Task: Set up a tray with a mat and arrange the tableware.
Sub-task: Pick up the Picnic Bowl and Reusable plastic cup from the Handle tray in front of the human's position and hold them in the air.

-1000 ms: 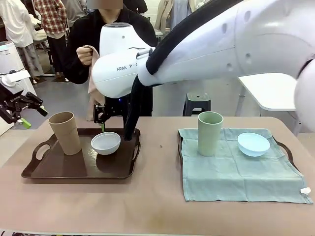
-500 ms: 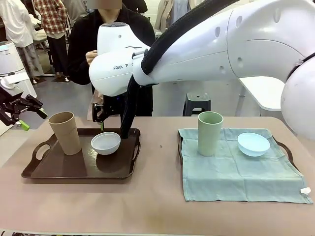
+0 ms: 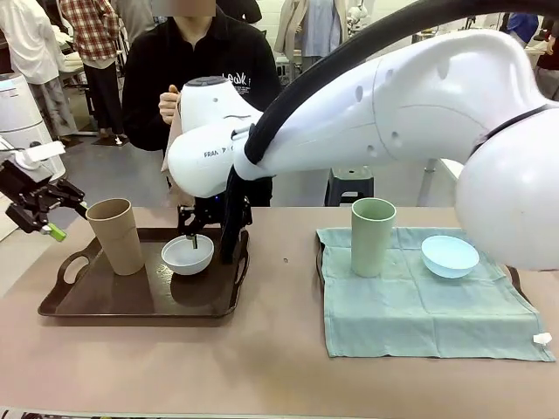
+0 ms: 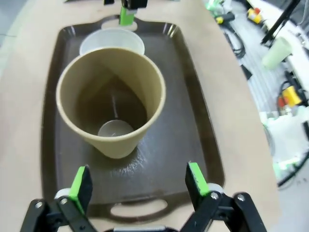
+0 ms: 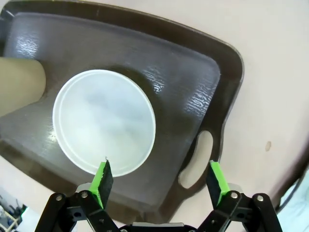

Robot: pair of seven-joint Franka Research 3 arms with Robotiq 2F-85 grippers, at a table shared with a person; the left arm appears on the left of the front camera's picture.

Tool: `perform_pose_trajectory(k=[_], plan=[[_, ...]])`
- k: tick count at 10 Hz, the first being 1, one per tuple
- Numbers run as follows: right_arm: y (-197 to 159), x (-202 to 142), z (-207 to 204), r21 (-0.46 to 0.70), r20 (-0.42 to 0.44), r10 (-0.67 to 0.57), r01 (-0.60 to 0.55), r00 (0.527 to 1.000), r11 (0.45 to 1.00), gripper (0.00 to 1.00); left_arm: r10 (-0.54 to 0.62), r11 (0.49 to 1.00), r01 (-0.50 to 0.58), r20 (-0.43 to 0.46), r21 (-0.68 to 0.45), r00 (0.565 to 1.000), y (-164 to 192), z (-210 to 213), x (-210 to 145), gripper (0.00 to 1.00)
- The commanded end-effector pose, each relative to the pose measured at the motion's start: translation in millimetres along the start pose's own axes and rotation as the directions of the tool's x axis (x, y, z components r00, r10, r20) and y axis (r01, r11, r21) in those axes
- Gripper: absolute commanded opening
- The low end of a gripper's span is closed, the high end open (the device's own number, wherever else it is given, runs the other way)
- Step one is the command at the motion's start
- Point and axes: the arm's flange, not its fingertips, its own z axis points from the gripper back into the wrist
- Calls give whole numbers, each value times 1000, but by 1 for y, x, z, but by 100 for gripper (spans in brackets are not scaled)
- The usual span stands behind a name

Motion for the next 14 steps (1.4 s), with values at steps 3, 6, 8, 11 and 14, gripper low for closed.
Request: perform_pose_trajectory(k=[3,6,8,11,14], plan=[[12,7,-10,-41,36,-16,18,999,999,100,24,999,-25,25,41,999,3,-32,0,100],[11,9,-21,-48,46,-11,13,999,999,100,36,994,-42,70,97,997,9,-46,1,100],[11,9,-26,-46,52,-2,5,999,999,100,20,993,-29,84,118,996,13,-56,6,100],[11,11,-28,-16,84,-17,18,996,1000,100,28,997,-34,97,69,995,18,-67,9,100],[10,17,-33,2,125,-20,20,992,1000,100,21,999,-26,114,44,993,19,-72,11,100]])
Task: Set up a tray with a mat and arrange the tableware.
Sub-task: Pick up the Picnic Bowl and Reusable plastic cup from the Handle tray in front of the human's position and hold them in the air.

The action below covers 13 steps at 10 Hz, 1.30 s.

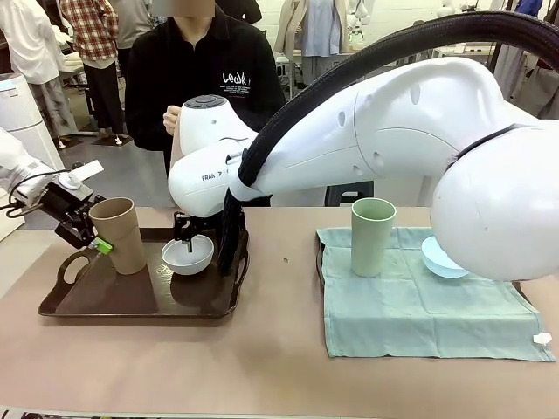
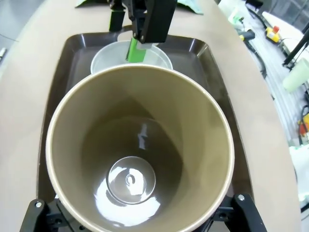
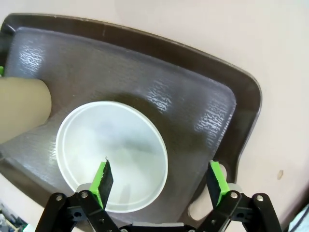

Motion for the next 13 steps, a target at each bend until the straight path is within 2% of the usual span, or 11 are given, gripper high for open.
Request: perform_pose_trajectory(k=[1,4,5,6,7,8,9,10,11,12,13], plan=[[2,7,-10,-33,36,-20,21,999,999,100,-8,1000,8,36,-3,999,1,-1,2,100],[-3,12,-23,-40,18,-32,33,999,999,98,0,1000,1,64,-17,998,1,-4,2,100],[-4,12,-25,-37,23,-21,22,1000,999,56,-10,1000,11,69,-16,998,1,-4,1,97],[-4,12,-25,-33,25,-5,6,1000,999,40,-21,1000,22,71,-15,997,0,-3,1,42],[-3,12,-25,-30,28,-1,2,1000,1000,0,-21,1000,22,71,-16,997,0,-3,1,38],[-3,13,-25,-29,30,1,0,1000,1000,0,-20,1000,21,73,-17,997,0,-3,1,0],[-2,13,-25,-27,29,3,-3,1000,1000,0,-18,1000,20,72,-18,997,0,-2,1,0],[0,12,-25,-30,26,9,-8,1000,1000,17,-15,1000,16,73,-21,997,0,-3,0,0],[0,12,-24,-31,25,10,-9,1000,999,3,-13,1000,14,74,-21,997,-1,-3,0,28],[1,13,-24,-34,25,9,-8,1000,999,0,-10,1000,12,72,-20,997,-1,-3,-1,28],[0,13,-23,-37,23,10,-9,1000,999,0,-10,1000,11,68,-13,998,-1,-4,-1,0]])
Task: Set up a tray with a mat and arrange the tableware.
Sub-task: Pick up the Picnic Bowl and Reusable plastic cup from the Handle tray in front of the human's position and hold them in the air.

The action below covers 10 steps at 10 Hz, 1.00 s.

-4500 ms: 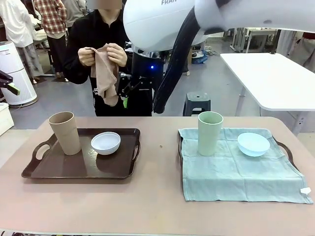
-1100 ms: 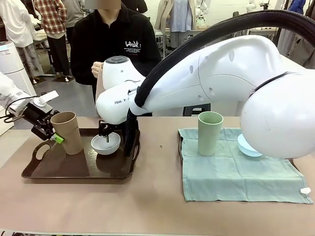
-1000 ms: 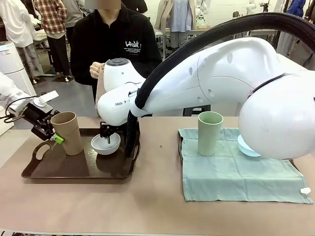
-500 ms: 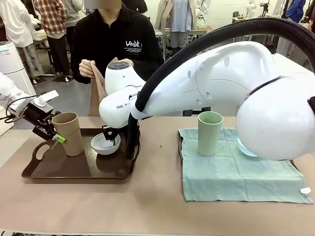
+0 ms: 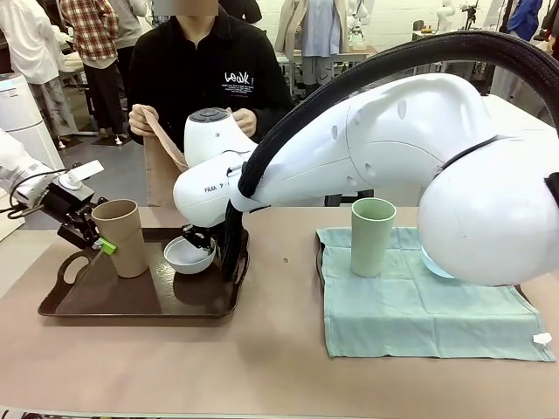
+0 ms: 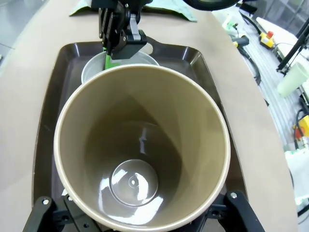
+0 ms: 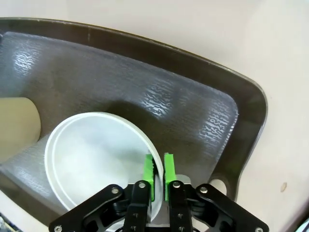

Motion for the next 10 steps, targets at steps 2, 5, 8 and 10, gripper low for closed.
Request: perform_pose_trajectory(k=[2,5,8,10], plan=[[3,8,-1,-39,7,1,-1,1000,999,0,-8,1000,7,6,24,1000,0,1,-2,0],[-1,-4,45,-20,-8,-19,19,1000,1000,0,-8,999,8,18,34,1000,-10,27,10,0],[13,-44,140,1,71,28,-28,997,1000,0,-128,985,122,43,120,991,-48,95,64,0],[17,-67,186,-32,127,31,-27,991,999,0,-211,967,200,54,160,976,-72,129,104,0]])
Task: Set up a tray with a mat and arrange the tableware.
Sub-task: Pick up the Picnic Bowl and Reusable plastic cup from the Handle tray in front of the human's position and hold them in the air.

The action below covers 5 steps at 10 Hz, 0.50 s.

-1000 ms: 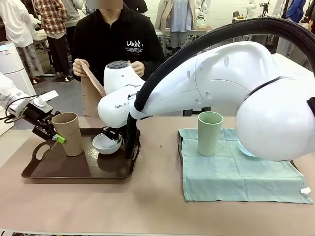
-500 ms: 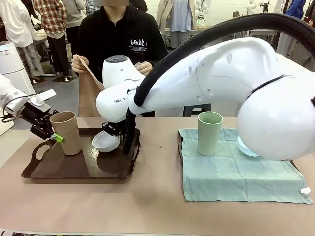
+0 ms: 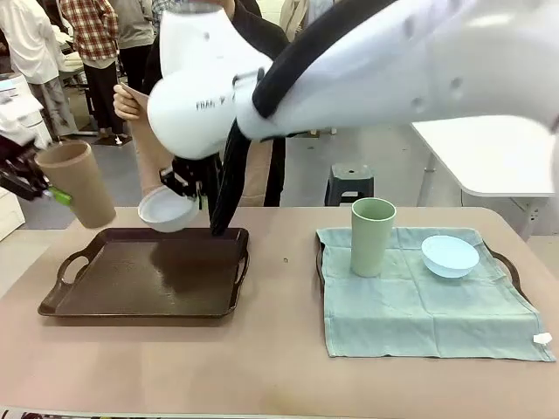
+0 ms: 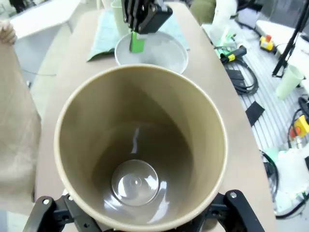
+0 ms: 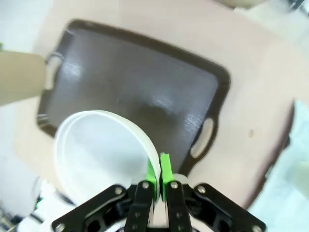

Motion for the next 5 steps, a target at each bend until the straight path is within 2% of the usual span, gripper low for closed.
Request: perform_pose_trajectory(k=[1,2,3,5], plan=[[-4,-35,26,-74,59,-19,24,998,997,0,-71,997,70,22,45,997,-13,20,37,0],[-2,-43,39,-90,83,-25,32,996,995,0,-86,996,85,26,40,996,-19,27,47,0],[3,-11,25,-15,25,6,-6,1000,1000,0,-41,999,41,2,18,999,-9,18,25,0],[3,-11,25,-15,25,6,-6,1000,1000,0,-41,999,41,2,18,999,-9,18,25,0]])
